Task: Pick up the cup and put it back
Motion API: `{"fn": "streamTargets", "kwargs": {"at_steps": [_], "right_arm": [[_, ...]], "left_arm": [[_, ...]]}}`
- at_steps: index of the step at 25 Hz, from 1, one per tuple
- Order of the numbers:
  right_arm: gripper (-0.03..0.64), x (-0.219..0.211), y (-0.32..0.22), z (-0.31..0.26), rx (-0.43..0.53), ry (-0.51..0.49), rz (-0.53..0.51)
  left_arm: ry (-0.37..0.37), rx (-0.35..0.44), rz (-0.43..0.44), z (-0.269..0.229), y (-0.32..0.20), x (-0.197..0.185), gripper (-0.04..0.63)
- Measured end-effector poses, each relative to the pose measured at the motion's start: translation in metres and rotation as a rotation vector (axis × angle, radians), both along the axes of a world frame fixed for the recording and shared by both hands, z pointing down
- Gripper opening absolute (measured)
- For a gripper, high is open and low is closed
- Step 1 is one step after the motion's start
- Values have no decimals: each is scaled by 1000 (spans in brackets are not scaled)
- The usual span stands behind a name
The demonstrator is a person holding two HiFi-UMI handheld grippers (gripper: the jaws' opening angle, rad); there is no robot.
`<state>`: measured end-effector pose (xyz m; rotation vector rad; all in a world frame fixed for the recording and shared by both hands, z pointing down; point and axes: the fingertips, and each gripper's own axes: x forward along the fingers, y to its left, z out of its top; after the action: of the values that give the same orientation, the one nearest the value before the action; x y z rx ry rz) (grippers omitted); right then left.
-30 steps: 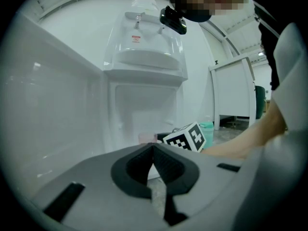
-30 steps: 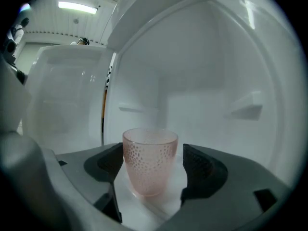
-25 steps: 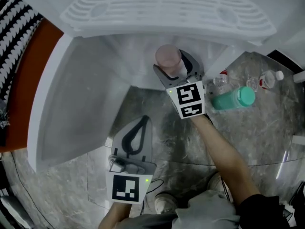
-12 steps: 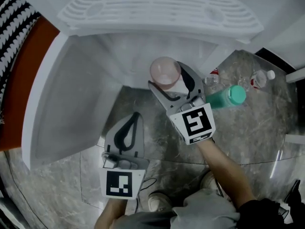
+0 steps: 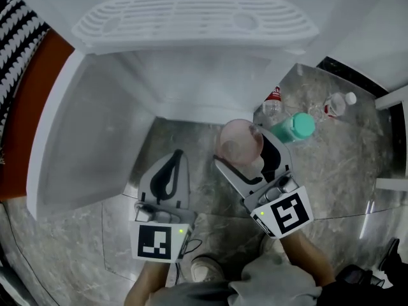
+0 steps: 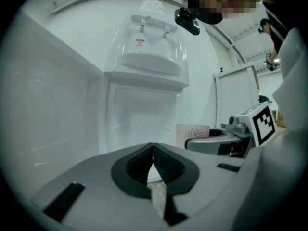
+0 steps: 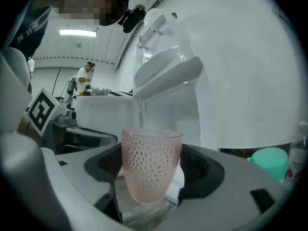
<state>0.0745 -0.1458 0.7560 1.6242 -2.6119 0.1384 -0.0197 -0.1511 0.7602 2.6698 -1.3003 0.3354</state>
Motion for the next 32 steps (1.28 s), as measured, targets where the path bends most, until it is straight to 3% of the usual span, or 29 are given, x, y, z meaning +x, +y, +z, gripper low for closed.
{"fn": "streamTargets", "kwargs": {"at_steps": [3,8,15,22,26,30,32], "right_arm": [[374,-4,6,-9,-2,27,-43],[373,-5,18,-55,-38,66,-144],[373,-12,33,-175,-50,69,-188],[373,-39,59,-359,-42,75,-246],[373,-38,68,-476,-31,63,-197],[373,-31,76,-596,13,139,-156],[373,-23,81,-649,-16,110,-128]], "left_arm": [[-10,38,-9,-12,-1,5,12],[-108,75,-7,-62,1,2,12],[-74,70,-56,-186,12,-12,12],[-19,32,-130,-373,45,-23,12],[10,43,-180,-495,63,-27,12],[34,59,-253,-620,78,-24,12],[53,54,-283,-675,84,-22,12]]}}
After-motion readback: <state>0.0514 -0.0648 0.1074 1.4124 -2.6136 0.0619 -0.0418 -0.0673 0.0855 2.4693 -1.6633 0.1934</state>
